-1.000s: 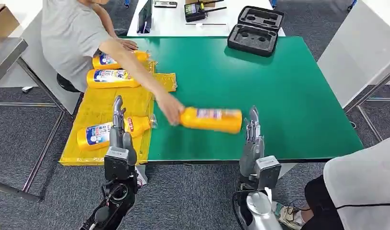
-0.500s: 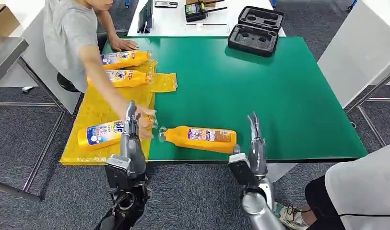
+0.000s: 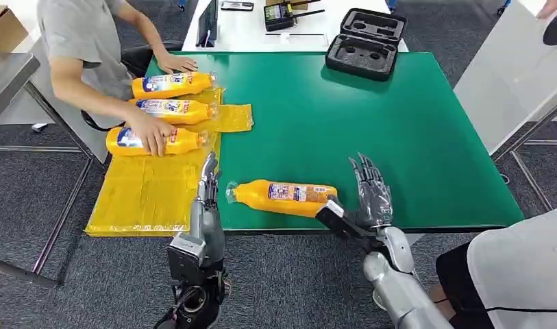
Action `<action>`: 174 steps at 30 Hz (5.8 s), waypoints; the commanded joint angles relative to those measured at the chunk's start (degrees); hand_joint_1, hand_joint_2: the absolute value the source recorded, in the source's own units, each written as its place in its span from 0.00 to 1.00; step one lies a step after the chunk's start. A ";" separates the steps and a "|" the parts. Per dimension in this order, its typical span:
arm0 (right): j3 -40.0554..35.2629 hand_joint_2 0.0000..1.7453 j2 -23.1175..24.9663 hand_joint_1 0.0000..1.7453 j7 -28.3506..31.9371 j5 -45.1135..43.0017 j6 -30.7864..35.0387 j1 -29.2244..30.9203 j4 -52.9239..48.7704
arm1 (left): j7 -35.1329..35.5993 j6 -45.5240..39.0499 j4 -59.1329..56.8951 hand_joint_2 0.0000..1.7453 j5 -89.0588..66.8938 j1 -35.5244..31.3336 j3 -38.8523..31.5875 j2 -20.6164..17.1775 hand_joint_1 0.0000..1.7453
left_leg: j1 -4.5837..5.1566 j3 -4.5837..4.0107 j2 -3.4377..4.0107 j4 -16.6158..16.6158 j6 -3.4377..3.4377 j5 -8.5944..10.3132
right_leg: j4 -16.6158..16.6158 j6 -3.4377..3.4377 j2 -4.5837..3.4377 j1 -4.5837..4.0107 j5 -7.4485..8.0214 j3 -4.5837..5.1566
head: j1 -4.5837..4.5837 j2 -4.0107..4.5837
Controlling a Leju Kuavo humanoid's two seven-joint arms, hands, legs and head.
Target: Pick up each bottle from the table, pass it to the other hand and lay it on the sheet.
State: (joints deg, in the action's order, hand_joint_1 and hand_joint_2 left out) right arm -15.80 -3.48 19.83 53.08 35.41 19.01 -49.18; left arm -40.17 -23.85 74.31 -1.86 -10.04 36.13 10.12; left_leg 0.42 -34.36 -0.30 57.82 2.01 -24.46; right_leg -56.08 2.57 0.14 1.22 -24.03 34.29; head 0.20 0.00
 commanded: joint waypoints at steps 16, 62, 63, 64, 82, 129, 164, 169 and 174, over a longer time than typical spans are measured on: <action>-7.10 1.00 -0.73 0.00 -4.81 13.75 -11.44 12.90 17.91 | 0.17 0.77 -0.04 0.00 0.46 -2.36 3.49 -0.07 0.00 | -0.12 0.26 0.12 0.04 -0.15 -0.12 | 0.03 -0.16 -0.10 -0.13 -0.06 -0.24 | 0.00 0.00; -9.39 1.00 1.12 0.00 -0.88 7.50 -22.93 20.84 22.67 | 0.17 2.37 -0.64 0.00 1.18 -3.49 2.46 0.93 0.00 | -0.02 0.15 0.13 0.02 -0.05 -0.02 | -0.02 -0.05 -0.11 -0.02 0.01 -0.13 | -0.02 0.00; -9.39 1.00 1.12 0.00 -0.88 7.50 -22.93 20.84 22.67 | 0.17 2.37 -0.64 0.00 1.18 -3.49 2.46 0.93 0.00 | -0.01 0.10 0.10 0.02 -0.02 0.01 | -0.01 -0.02 -0.08 -0.01 0.03 -0.09 | 0.00 0.00; -9.39 1.00 1.12 0.00 -0.88 7.50 -22.93 20.84 22.67 | 0.17 2.37 -0.64 0.00 1.18 -3.49 2.46 0.93 0.00 | -0.05 0.17 0.10 0.03 -0.07 -0.03 | -0.01 -0.07 -0.08 -0.05 0.00 -0.17 | -0.02 0.00; -9.39 1.00 1.12 0.00 -0.88 7.50 -22.93 20.84 22.67 | 0.17 2.37 -0.64 0.00 1.18 -3.49 2.46 0.93 0.00 | -0.07 0.21 0.07 0.02 -0.09 -0.04 | 0.02 -0.09 -0.06 -0.08 -0.01 -0.23 | -0.02 0.00; -14.05 1.00 5.19 0.00 -0.46 6.37 -30.99 29.88 32.53 | 0.17 1.63 -1.24 0.00 1.50 -3.98 1.23 1.32 0.00 | -0.03 0.14 0.01 -0.01 -0.03 0.04 | 0.03 -0.03 -0.01 -0.04 0.03 -0.17 | -0.02 0.00; -10.66 1.00 5.31 0.00 -0.88 2.24 -38.97 30.64 35.13 | 0.17 0.72 -0.90 0.00 1.71 -4.44 1.01 1.87 0.00 | -0.03 0.15 0.04 0.00 -0.03 0.03 | 0.01 -0.03 -0.03 -0.03 0.02 -0.16 | -0.02 0.00; -11.18 1.00 4.68 0.00 0.04 2.54 -39.25 30.63 35.52 | 0.17 0.90 -1.66 0.00 1.84 -5.22 1.20 2.42 0.00 | -0.04 0.11 -0.05 0.04 -0.03 0.04 | 0.00 -0.04 0.06 -0.04 0.01 -0.15 | -0.02 0.00; -11.73 1.00 4.45 0.00 -0.28 2.98 -40.00 30.56 35.72 | 0.17 1.00 -1.43 0.00 1.88 -5.12 1.37 2.24 0.00 | -0.02 0.12 -0.03 0.02 -0.01 0.04 | 0.00 -0.02 0.04 -0.02 0.01 -0.14 | -0.02 0.00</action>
State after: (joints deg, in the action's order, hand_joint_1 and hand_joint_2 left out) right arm -27.76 1.20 19.61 55.76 -3.23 46.69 -18.32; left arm -40.17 -22.99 76.02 -0.04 -12.94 37.51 12.74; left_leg 0.44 -34.33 -0.29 57.84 2.09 -24.38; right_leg -56.09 2.65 0.13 1.24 -23.97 34.26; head 0.18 0.00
